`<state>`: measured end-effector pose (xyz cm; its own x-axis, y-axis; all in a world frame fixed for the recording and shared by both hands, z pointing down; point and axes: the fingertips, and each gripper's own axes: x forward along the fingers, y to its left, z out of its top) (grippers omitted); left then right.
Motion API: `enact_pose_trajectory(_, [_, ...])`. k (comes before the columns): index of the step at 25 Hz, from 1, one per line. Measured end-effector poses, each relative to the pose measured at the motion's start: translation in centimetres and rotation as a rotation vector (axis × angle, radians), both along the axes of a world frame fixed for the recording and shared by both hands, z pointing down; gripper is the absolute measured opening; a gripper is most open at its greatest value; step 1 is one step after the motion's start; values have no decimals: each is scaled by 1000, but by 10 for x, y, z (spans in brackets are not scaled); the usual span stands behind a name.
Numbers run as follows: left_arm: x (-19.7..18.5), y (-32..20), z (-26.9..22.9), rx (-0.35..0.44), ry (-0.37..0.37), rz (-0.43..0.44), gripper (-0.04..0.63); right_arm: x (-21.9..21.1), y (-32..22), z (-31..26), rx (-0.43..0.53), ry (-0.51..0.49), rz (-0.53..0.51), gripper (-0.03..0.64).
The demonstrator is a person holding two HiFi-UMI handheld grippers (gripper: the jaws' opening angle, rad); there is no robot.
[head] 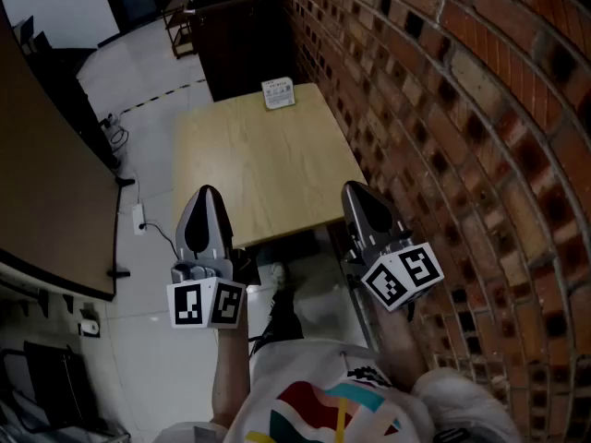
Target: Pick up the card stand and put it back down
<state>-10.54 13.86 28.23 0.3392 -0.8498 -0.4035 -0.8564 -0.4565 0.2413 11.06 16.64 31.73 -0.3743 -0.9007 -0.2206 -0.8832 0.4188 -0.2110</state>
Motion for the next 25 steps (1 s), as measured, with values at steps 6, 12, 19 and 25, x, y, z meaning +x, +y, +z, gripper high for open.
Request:
enact_pose_trajectory(6, [-10, -183, -24, -7, -63, 28, 6, -16, -185, -21, -6, 50, 28, 12])
enact_pose_trajectory(12, [-21, -254, -16, -91, -61, 4, 6, -30, -272, 1, -99, 70, 22, 12])
enact_pose_trajectory(19, [-34, -293, 4, -163, -34, -73, 6, -38, -368, 56, -244, 160, 20, 351])
enact_pose_trajectory(25, [-39, -313, 26, -221, -54, -120, 6, -44, -420, 83, -300, 176, -19, 368])
